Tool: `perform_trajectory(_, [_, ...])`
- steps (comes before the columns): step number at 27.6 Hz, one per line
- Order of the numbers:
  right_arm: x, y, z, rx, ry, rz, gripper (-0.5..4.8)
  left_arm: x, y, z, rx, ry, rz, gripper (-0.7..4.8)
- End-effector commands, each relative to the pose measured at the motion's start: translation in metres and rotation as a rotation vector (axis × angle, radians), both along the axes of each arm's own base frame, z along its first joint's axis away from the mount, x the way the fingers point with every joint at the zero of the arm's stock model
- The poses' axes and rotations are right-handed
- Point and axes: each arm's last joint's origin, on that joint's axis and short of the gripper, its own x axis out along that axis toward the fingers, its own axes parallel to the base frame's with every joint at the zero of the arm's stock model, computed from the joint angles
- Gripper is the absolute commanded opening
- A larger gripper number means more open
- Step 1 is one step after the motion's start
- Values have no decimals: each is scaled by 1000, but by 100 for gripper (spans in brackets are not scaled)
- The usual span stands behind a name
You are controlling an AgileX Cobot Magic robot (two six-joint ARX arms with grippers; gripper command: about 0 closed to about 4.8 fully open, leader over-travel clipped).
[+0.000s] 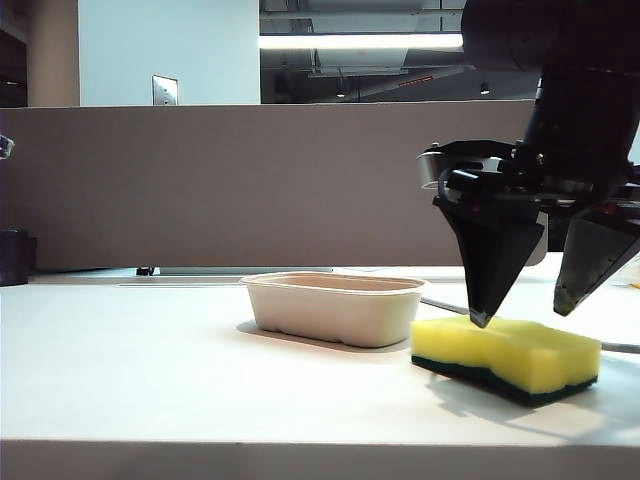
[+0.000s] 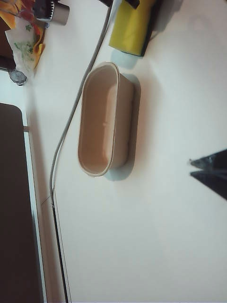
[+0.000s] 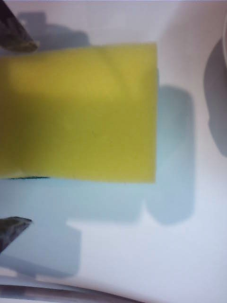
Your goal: Take out the cleaning sponge from the paper lunch box and place it on the table.
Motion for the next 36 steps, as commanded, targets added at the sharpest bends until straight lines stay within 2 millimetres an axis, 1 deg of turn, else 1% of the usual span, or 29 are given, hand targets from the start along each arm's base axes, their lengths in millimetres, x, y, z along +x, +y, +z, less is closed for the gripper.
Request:
perform_trajectory(1, [0, 0, 4, 21, -15, -11, 442, 0, 0, 3, -7, -18, -4, -5])
perform_trajectory(3, [-2, -1, 14, 52, -45, -32, 442, 0, 0, 3, -8, -20, -4, -5])
perform_trajectory(5, [-9, -5, 33, 105, -99, -58, 437, -1, 1, 4, -13, -30, -3, -5])
perform_trajectory(6, [-16, -9, 44, 139, -125, -78, 350, -2, 1, 5, -18, -43, 0, -5])
perform_trajectory(7, [-24, -14, 54, 166, -149, -93, 170, -3, 3, 7, -26, -61, 13, -5])
perform_trajectory(8, [-34, -20, 66, 202, -170, -85, -22, -4, 6, 8, -34, -83, 37, -5])
perform_trajectory(10, [-53, -32, 86, 285, -231, -118, -9, -6, 13, 12, -50, -133, 97, -5])
perform_trajectory(12, [-68, -38, 102, 360, -326, -99, -9, -5, 17, 12, -48, -138, 150, -5])
perform_trajectory(13, [-81, -39, 111, 433, -425, -64, -9, -3, 19, 11, -45, -135, 176, -5])
perform_trajectory(14, [-87, -40, 115, 468, -474, -48, -9, -3, 20, 10, -43, -133, 185, -5])
perform_trajectory(15, [-99, -41, 118, 544, -583, -24, -9, -2, 21, 7, -40, -125, 200, -5])
perform_trajectory(16, [-104, -42, 118, 578, -625, -13, -9, -1, 22, 5, -38, -120, 209, -5])
perform_trajectory(17, [-114, -40, 114, 641, -696, 10, -9, 1, 23, -1, -31, -102, 231, -5])
perform_trajectory(18, [-118, -39, 112, 660, -724, 13, -9, 2, 24, -5, -28, -92, 239, -5])
perform_trajectory(19, [-125, -39, 107, 681, -783, -6, -9, 4, 25, -14, -20, -64, 259, -5])
perform_trajectory(20, [-128, -39, 105, 690, -809, -18, -9, 5, 26, -19, -16, -50, 268, -5])
perform_trajectory(21, [-134, -38, 103, 707, -840, -27, -9, 7, 27, -29, -8, -20, 287, -5])
perform_trajectory(23, [-138, -37, 103, 711, -851, -27, -9, 9, 30, -37, -2, -4, 313, -5])
perform_trajectory(28, [-138, -37, 100, 664, -873, -81, -9, 9, 31, -37, -3, -7, 324, -5])
perform_trajectory(29, [-137, -38, 97, 623, -896, -107, -8, 9, 31, -37, -3, -7, 324, -5])
perform_trajectory(33, [-136, -38, 93, 577, -898, -102, -8, 9, 30, -37, -3, -6, 322, -5])
perform_trajectory(36, [-137, -38, 93, 581, -895, -95, -8, 9, 30, -37, -3, -7, 322, -5])
